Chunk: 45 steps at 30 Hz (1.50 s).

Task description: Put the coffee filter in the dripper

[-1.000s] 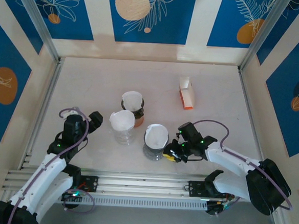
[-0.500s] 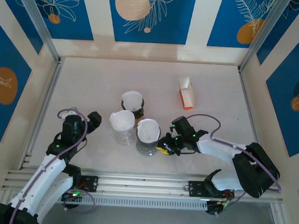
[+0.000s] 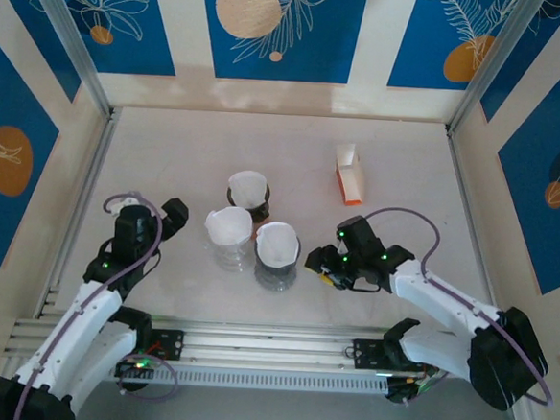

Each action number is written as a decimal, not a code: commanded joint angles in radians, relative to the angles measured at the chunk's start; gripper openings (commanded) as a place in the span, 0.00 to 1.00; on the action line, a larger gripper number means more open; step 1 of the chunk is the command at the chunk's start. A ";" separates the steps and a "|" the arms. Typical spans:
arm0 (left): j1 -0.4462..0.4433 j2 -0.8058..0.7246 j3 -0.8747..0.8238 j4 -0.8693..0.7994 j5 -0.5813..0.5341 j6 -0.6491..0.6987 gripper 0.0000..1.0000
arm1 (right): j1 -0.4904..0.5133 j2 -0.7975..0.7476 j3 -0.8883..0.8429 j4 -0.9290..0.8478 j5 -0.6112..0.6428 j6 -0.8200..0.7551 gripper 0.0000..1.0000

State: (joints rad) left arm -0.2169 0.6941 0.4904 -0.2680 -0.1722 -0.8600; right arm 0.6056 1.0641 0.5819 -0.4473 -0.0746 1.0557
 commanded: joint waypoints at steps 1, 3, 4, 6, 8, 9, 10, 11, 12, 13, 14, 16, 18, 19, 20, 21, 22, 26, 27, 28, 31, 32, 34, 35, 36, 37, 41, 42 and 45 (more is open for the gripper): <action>0.013 0.069 0.100 -0.019 -0.054 0.033 1.00 | -0.016 -0.039 0.053 -0.129 0.109 -0.068 0.64; 0.014 0.134 0.156 -0.033 -0.094 0.053 1.00 | -0.023 -0.045 0.070 -0.145 0.134 -0.092 0.66; 0.014 0.161 0.173 -0.036 -0.117 0.059 1.00 | -0.023 -0.048 0.075 -0.148 0.146 -0.101 0.67; 0.016 0.212 0.195 -0.013 -0.152 0.073 1.00 | -0.024 -0.061 0.087 -0.152 0.178 -0.129 0.67; 0.022 0.251 0.195 0.061 -0.140 0.125 1.00 | -0.023 -0.069 0.105 -0.167 0.213 -0.151 0.69; 0.024 0.272 0.195 0.097 -0.138 0.147 1.00 | -0.024 -0.072 0.117 -0.178 0.232 -0.163 0.69; 0.027 0.291 0.201 0.111 -0.139 0.154 1.00 | -0.024 -0.076 0.127 -0.185 0.245 -0.177 0.69; 0.032 0.313 0.206 0.128 -0.132 0.161 1.00 | -0.023 -0.079 0.139 -0.194 0.258 -0.190 0.69; 0.039 0.332 0.205 0.174 -0.112 0.184 1.00 | -0.024 -0.082 0.150 -0.201 0.272 -0.202 0.69; 0.046 0.349 0.202 0.220 -0.096 0.204 1.00 | -0.024 -0.084 0.157 -0.206 0.280 -0.211 0.69; 0.057 0.371 0.203 0.263 -0.077 0.233 1.00 | -0.024 -0.087 0.166 -0.211 0.292 -0.219 0.69; 0.073 0.419 0.222 0.303 -0.077 0.296 1.00 | -0.025 -0.094 0.176 -0.214 0.299 -0.235 0.69; 0.094 0.481 0.250 0.329 -0.078 0.383 1.00 | -0.025 -0.100 0.187 -0.219 0.307 -0.247 0.69; 0.105 0.510 0.263 0.340 -0.070 0.425 1.00 | -0.026 -0.103 0.190 -0.223 0.308 -0.251 0.69; 0.116 0.544 0.280 0.343 -0.061 0.462 1.00 | -0.026 -0.107 0.191 -0.227 0.314 -0.255 0.69; 0.124 0.573 0.295 0.344 -0.047 0.511 1.00 | -0.027 -0.110 0.192 -0.231 0.316 -0.257 0.69; 0.130 0.598 0.303 0.353 -0.030 0.551 1.00 | -0.028 -0.114 0.190 -0.234 0.317 -0.259 0.69; 0.133 0.679 0.304 0.401 -0.024 0.702 1.00 | -0.033 -0.133 0.178 -0.249 0.325 -0.255 0.69; 0.133 0.697 0.300 0.412 -0.033 0.731 1.00 | -0.036 -0.139 0.175 -0.250 0.327 -0.255 0.69; 0.135 0.712 0.293 0.421 -0.040 0.751 1.00 | -0.038 -0.143 0.172 -0.248 0.323 -0.257 0.70; 0.134 0.744 0.248 0.499 -0.065 0.783 1.00 | -0.048 -0.149 0.168 -0.235 0.306 -0.267 0.74; 0.136 0.753 0.228 0.533 -0.065 0.786 1.00 | -0.053 -0.147 0.170 -0.234 0.301 -0.268 0.75; 0.136 0.766 0.225 0.536 -0.061 0.810 1.00 | -0.058 -0.142 0.176 -0.234 0.298 -0.269 0.75; 0.137 0.771 0.211 0.573 -0.062 0.827 1.00 | -0.059 -0.139 0.181 -0.235 0.301 -0.269 0.75; 0.137 0.773 0.195 0.601 -0.068 0.838 1.00 | -0.061 -0.136 0.186 -0.235 0.302 -0.272 0.77; 0.138 0.775 0.181 0.627 -0.076 0.847 1.00 | -0.061 -0.135 0.193 -0.237 0.307 -0.275 0.77; 0.145 0.797 0.088 0.776 -0.049 0.852 1.00 | -0.062 -0.130 0.207 -0.238 0.340 -0.276 0.79; 0.145 0.807 0.062 0.817 -0.046 0.854 1.00 | -0.063 -0.130 0.208 -0.238 0.352 -0.274 0.81; 0.144 0.832 0.020 0.923 -0.010 0.867 1.00 | -0.063 -0.128 0.216 -0.235 0.381 -0.275 0.89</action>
State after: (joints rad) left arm -0.0822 1.5017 0.5426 0.4950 -0.2195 -0.0254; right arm 0.5484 0.9352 0.7582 -0.6750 0.2596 0.7872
